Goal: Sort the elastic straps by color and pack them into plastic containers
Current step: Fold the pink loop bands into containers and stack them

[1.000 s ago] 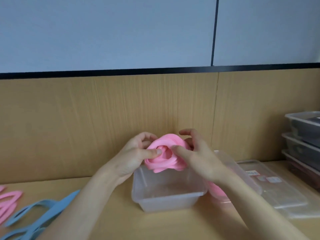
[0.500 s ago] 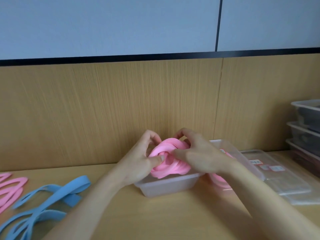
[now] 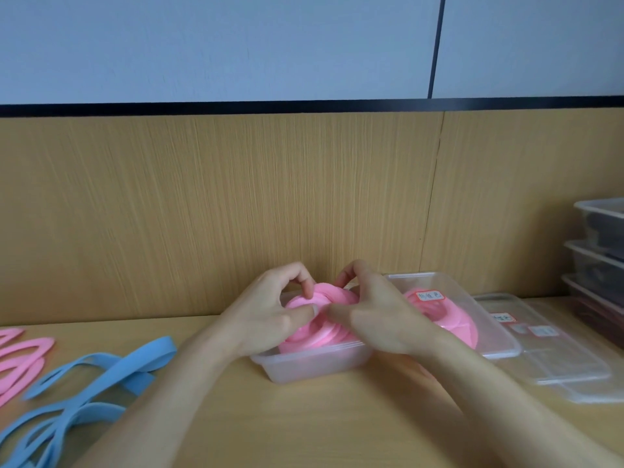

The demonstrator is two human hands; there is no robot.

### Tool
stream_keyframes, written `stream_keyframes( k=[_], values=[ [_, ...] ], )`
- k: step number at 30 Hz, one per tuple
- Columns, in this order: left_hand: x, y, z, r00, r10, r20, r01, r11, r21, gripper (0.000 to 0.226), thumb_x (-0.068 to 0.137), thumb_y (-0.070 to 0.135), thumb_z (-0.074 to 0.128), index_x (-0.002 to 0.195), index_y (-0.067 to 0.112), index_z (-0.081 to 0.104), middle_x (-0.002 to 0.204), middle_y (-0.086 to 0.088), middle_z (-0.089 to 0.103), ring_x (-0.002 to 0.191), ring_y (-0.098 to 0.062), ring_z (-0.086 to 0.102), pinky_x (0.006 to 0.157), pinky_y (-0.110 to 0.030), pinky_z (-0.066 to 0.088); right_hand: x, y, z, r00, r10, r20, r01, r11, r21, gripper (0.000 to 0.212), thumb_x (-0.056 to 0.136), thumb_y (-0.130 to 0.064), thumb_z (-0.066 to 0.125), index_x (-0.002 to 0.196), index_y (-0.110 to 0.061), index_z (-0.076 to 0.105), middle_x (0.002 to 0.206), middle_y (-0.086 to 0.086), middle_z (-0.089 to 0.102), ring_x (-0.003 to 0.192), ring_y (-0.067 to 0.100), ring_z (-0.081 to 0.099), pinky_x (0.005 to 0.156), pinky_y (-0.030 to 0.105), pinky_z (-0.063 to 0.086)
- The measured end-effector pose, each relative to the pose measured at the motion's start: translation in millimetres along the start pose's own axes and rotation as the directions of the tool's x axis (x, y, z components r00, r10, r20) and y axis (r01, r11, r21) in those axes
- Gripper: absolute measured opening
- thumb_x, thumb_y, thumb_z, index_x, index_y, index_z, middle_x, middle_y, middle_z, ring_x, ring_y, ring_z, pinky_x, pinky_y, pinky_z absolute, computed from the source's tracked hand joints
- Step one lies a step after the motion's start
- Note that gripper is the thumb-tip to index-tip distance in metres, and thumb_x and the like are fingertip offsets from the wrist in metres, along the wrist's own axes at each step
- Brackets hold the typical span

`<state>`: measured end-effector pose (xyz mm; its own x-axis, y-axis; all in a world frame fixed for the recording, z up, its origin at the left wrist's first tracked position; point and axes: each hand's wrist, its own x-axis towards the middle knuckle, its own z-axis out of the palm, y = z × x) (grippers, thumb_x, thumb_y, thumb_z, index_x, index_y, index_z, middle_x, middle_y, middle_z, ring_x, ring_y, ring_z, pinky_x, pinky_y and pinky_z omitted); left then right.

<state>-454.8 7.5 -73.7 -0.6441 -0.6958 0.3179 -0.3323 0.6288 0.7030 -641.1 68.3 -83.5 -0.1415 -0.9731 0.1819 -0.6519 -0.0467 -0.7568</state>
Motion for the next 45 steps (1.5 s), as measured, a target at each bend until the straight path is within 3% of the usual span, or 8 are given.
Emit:
stream_keyframes(
  k=[8,11,15,20,28,36,41,45],
  values=[
    [-2.1,-1.6,2.0,0.995,-0.039,0.092,0.029,0.994,0.109,0.025,0.082,0.040,0.076,0.094,0.026,0.059,0.102,0.001,0.068,0.100,-0.022,0.061,0.093,-0.053,0.048,-0.9,1.1,5.0,0.994,-0.051,0.095,0.075,0.961,-0.267,0.023,0.092,-0.044,0.060,0.096,-0.029,0.043,0.095,-0.005,0.062,0.086,0.017,0.058,0.070,0.033,0.046],
    [-0.2,-6.4,3.1,0.994,-0.054,0.096,0.040,0.989,0.141,0.023,0.081,0.033,0.081,0.094,0.030,0.062,0.122,0.013,0.064,0.118,-0.008,0.058,0.106,-0.043,0.043,-0.2,1.5,6.4,0.991,-0.050,0.123,0.086,0.947,-0.308,0.023,0.097,-0.044,0.055,0.086,-0.032,0.038,0.103,-0.003,0.060,0.093,0.021,0.057,0.077,0.039,0.046],
    [-0.3,-10.6,2.6,0.995,-0.059,0.085,0.039,0.973,0.227,0.026,0.079,0.036,0.083,0.099,0.034,0.065,0.144,0.025,0.046,0.138,0.003,0.037,0.118,-0.031,0.026,-0.8,0.6,5.0,0.993,-0.085,0.077,0.111,0.882,-0.458,0.021,0.100,-0.041,0.050,0.105,-0.021,0.055,0.116,0.002,0.046,0.109,0.025,0.050,0.093,0.043,0.045],
    [-0.2,-11.1,1.1,0.994,-0.063,0.088,0.040,0.970,0.242,0.030,0.079,0.040,0.083,0.103,0.037,0.066,0.128,0.029,0.052,0.131,0.001,0.041,0.109,-0.024,0.031,0.0,-0.2,-7.8,0.992,-0.124,0.017,0.113,0.832,-0.543,0.032,0.100,-0.037,0.047,0.113,-0.014,0.065,0.119,0.006,0.052,0.114,0.028,0.049,0.097,0.047,0.045],
    [-1.8,-8.2,4.1,0.993,-0.083,0.086,0.066,0.981,0.183,0.029,0.078,0.036,0.084,0.100,0.036,0.065,0.118,0.021,0.064,0.114,-0.004,0.058,0.102,-0.038,0.047,12.9,26.7,-88.5,0.888,-0.096,-0.451,-0.033,0.962,-0.272,0.013,0.090,-0.026,0.057,0.088,-0.026,0.070,0.084,-0.007,0.071,0.083,0.018,0.066,0.073,0.033,0.052],
    [0.7,-13.8,5.1,0.991,-0.100,0.090,0.082,0.978,0.190,0.032,0.077,0.042,0.084,0.106,0.040,0.070,0.129,0.036,0.055,0.122,0.009,0.052,0.096,-0.011,0.037,5.3,108.2,-154.0,0.814,0.141,-0.564,-0.314,0.923,-0.223,0.015,0.085,-0.019,0.059,0.075,-0.022,0.069,0.072,0.001,0.069,0.067,0.020,0.064,0.054,0.026,0.044],
    [3.8,-21.6,5.3,0.986,-0.094,0.139,0.077,0.989,0.128,0.031,0.079,0.042,0.083,0.107,0.048,0.071,0.136,0.034,0.049,0.121,0.025,0.042,0.093,-0.002,0.031,-7.1,140.9,-152.3,0.810,0.378,-0.448,-0.521,0.814,-0.256,0.013,0.084,-0.026,0.065,0.084,-0.015,0.071,0.079,0.003,0.070,0.069,0.017,0.063,0.060,0.030,0.049],
    [7.3,-29.4,4.6,0.988,-0.098,0.123,0.079,0.986,0.149,0.045,0.077,0.054,0.082,0.120,0.051,0.067,0.135,0.030,0.057,0.127,0.010,0.050,0.103,-0.017,0.038,-8.1,128.7,-141.7,0.778,0.552,-0.300,-0.627,0.710,-0.320,0.075,0.049,-0.074,0.066,0.089,-0.011,0.072,0.081,0.008,0.076,0.074,0.025,0.071,0.065,0.033,0.058]
  ],
)
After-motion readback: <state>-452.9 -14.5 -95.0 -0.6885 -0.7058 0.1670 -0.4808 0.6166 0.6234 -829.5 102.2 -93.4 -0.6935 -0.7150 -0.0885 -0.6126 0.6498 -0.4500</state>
